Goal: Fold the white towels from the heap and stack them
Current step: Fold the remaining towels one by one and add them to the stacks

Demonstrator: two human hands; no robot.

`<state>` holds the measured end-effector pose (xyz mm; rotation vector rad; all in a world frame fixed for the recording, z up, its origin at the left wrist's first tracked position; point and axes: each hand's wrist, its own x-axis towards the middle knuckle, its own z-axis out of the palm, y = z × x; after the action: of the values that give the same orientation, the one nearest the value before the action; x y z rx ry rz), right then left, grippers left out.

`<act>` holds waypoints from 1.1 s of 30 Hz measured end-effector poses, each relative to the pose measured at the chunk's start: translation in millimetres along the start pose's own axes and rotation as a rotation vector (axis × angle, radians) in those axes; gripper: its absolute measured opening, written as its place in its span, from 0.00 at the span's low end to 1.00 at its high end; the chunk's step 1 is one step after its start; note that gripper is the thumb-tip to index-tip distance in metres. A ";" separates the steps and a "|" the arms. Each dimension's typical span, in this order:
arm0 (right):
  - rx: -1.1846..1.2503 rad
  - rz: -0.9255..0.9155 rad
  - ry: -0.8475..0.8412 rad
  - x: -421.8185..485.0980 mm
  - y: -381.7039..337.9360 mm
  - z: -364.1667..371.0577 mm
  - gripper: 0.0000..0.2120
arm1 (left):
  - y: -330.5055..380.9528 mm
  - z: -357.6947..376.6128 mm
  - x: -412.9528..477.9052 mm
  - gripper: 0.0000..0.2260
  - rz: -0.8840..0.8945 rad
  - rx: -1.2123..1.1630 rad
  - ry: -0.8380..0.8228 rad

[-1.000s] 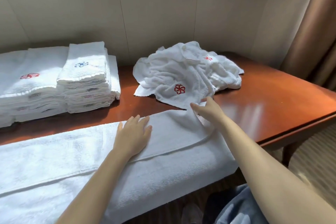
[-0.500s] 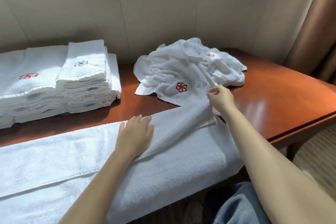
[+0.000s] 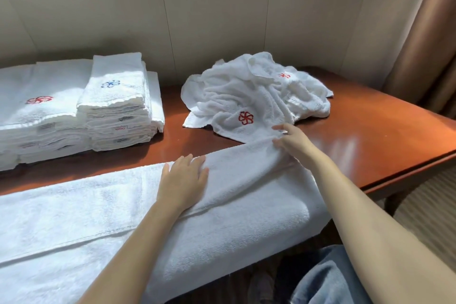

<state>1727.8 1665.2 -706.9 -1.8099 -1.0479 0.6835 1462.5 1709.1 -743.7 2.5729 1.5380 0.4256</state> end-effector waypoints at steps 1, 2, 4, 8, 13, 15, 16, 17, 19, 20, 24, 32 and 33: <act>-0.023 -0.019 0.036 0.7 -1.3 -3.9 0.22 | 0.0 0.1 0.5 0.19 0.002 0.001 0.001; -0.086 -0.040 0.066 1.7 -3.0 -8.3 0.22 | 0.0 0.1 0.7 0.19 0.003 0.003 0.003; -0.303 -0.061 0.099 3.8 -6.4 -15.3 0.23 | 0.3 0.5 0.9 0.19 -0.002 0.001 0.002; -0.611 0.044 0.129 -2.1 -4.1 -8.4 0.18 | 0.9 0.4 0.3 0.19 -0.003 -0.012 0.007; -0.822 0.085 0.164 -12.0 -6.4 10.7 0.19 | 2.7 -2.5 -3.4 0.19 0.001 0.024 0.037; -0.958 0.010 0.229 -16.3 -13.5 17.9 0.19 | 2.9 -4.2 -3.7 0.20 0.003 0.044 0.003; -1.003 -0.054 0.247 -17.9 -17.0 22.3 0.20 | 2.9 -4.9 -3.7 0.21 -0.003 0.042 -0.049; -1.016 -0.141 0.243 -19.0 -20.9 27.8 0.21 | 2.8 -5.4 -3.9 0.23 -0.021 0.037 -0.115; -0.953 -0.354 0.164 -22.6 -29.0 45.9 0.21 | 1.3 -5.9 -5.9 0.28 -0.090 0.052 -0.197; -0.884 -0.426 0.079 -25.8 -32.0 58.3 0.21 | -0.8 -6.1 -6.9 0.30 -0.141 0.071 -0.197; -0.877 -0.366 -0.341 -42.6 -23.0 107.4 0.27 | -23.3 -10.9 -11.5 0.31 -0.289 0.106 -0.161; -0.827 -0.357 -0.299 -14.9 -14.2 87.6 0.22 | -89.1 -38.8 -20.8 0.25 -0.213 -0.013 -0.152; -0.807 -0.365 -0.277 -13.2 -14.5 81.4 0.20 | -94.7 -42.2 -23.7 0.22 -0.204 -0.031 -0.113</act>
<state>1651.5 1692.0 -729.0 -2.1152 -1.9867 0.2952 1359.4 1731.8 -730.3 2.3417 1.7161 0.2747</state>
